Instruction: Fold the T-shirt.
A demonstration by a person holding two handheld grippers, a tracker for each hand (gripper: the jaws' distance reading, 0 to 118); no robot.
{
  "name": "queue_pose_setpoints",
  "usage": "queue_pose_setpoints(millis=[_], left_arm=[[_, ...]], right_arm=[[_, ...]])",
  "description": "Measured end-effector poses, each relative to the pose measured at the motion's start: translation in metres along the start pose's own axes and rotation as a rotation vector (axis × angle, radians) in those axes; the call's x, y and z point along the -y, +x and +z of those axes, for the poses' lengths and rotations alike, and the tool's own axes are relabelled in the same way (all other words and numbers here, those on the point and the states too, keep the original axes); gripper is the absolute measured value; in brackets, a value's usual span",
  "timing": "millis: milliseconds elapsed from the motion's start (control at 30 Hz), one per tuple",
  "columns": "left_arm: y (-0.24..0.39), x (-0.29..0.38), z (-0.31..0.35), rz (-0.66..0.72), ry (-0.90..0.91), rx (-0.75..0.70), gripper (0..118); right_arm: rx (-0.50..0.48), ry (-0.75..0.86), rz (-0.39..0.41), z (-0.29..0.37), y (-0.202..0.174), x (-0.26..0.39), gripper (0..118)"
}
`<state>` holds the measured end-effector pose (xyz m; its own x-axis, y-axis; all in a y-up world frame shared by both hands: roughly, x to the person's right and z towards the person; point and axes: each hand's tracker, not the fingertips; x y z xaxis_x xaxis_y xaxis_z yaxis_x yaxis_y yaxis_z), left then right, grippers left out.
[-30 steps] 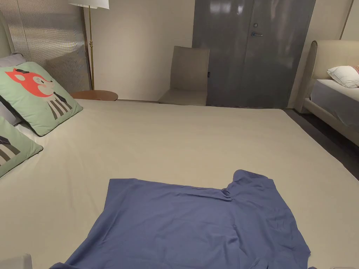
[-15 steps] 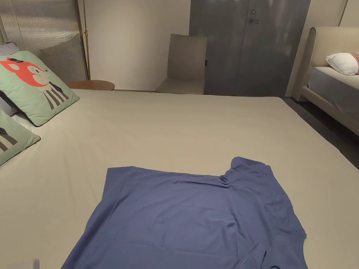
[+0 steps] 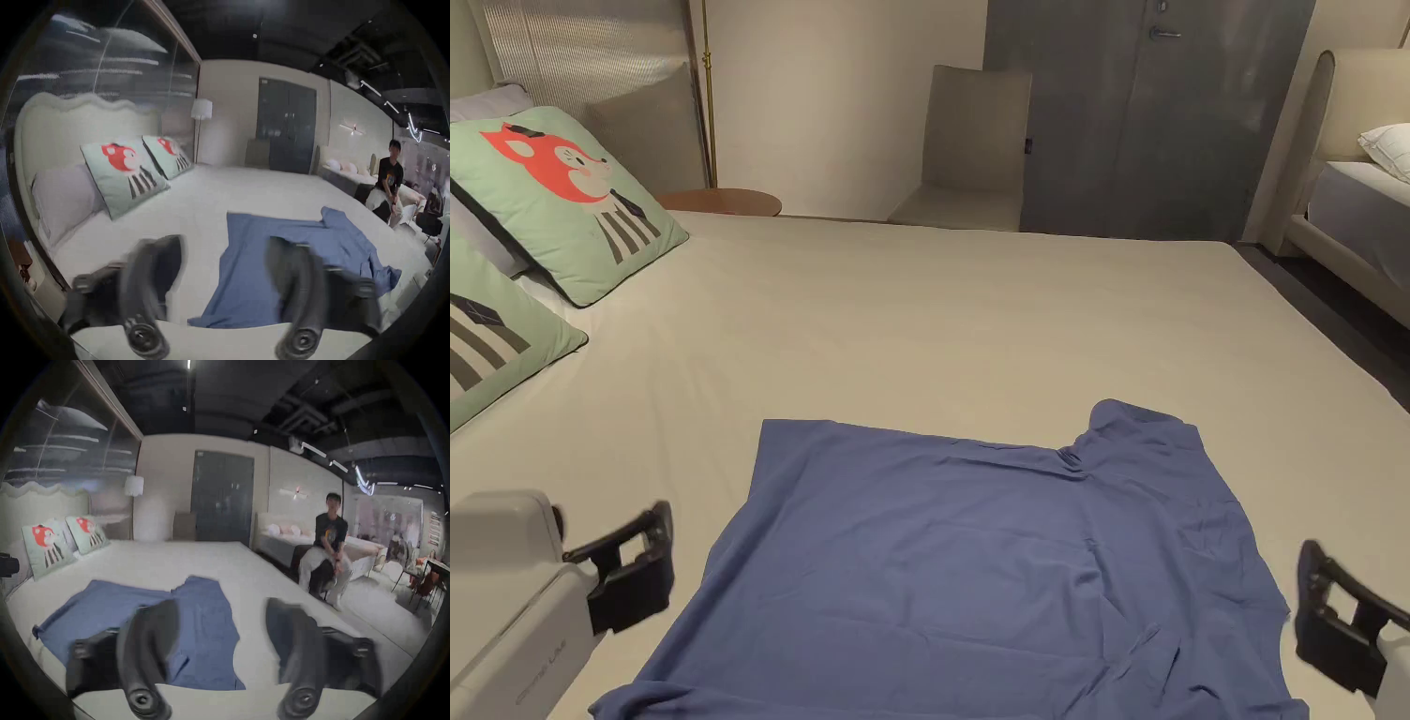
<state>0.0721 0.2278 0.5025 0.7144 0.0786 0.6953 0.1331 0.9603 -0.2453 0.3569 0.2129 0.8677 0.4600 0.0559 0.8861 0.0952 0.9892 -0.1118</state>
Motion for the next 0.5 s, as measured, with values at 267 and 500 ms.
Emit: queue_pose_setpoints(millis=[267, 500], left_arm=[[-0.013, 0.001, -0.003, 0.061, -0.070, 0.064, 0], [-0.058, 0.058, -0.042, 0.164, -0.417, 0.062, 64]], right_arm=[[-0.024, 0.001, -0.010, -0.005, -0.011, -0.002, 0], [-0.026, -0.075, -0.002, -0.007, -0.009, 0.018, 0]])
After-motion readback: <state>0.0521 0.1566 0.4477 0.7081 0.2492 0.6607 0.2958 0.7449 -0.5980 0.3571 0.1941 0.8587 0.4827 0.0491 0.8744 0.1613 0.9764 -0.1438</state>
